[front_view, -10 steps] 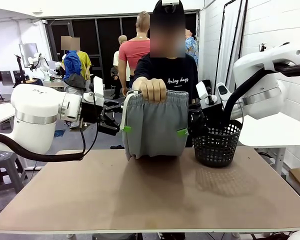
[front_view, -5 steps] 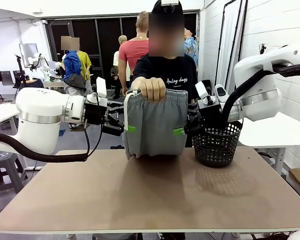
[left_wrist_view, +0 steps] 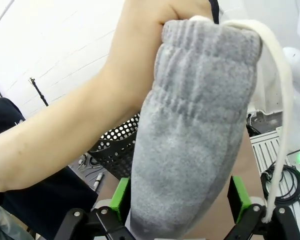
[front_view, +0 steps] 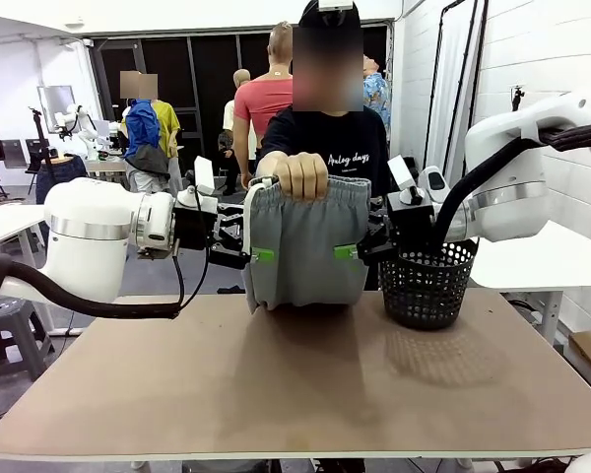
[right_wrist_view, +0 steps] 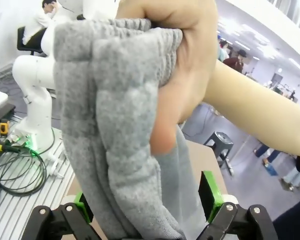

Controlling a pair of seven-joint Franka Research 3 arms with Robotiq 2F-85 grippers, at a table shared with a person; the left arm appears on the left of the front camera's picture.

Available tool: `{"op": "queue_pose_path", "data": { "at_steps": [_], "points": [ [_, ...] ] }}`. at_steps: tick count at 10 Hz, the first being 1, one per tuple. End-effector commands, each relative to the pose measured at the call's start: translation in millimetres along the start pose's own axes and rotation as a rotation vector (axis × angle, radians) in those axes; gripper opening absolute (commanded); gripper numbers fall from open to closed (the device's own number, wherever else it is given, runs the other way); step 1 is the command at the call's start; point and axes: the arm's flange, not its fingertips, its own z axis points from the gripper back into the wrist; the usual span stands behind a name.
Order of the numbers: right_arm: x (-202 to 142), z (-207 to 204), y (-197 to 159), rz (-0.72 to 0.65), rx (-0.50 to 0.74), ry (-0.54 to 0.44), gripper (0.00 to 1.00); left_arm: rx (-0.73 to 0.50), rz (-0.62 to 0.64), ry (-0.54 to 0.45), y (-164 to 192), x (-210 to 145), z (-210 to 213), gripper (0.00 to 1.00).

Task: Fold the training pants.
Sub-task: Grab both ends of the Training pants handed by a person.

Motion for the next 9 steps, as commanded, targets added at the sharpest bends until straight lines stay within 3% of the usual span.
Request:
{"op": "queue_pose_path", "data": {
  "at_steps": [1,6,7,9],
  "points": [
    [-3.7,-4.3,-7.6,0.003,0.014,-0.056,1.0,0.029,0.003,-0.051,5.9,-10.1,-15.2,1.0],
    [-7.2,-7.4,-13.0,-0.008,0.008,-0.085,1.0,-0.026,-0.013,-0.088,15.4,-15.0,-26.2,1.0],
    [-6.9,-7.1,-13.1,-0.021,0.013,-0.102,1.0,-0.031,-0.012,-0.094,15.3,-15.9,-28.5,0.8],
    [-7.5,-9.2,-15.2,-0.061,0.018,-0.11,0.62,-0.028,-0.002,-0.114,15.9,-17.0,-28.8,0.41]
  ]
}}
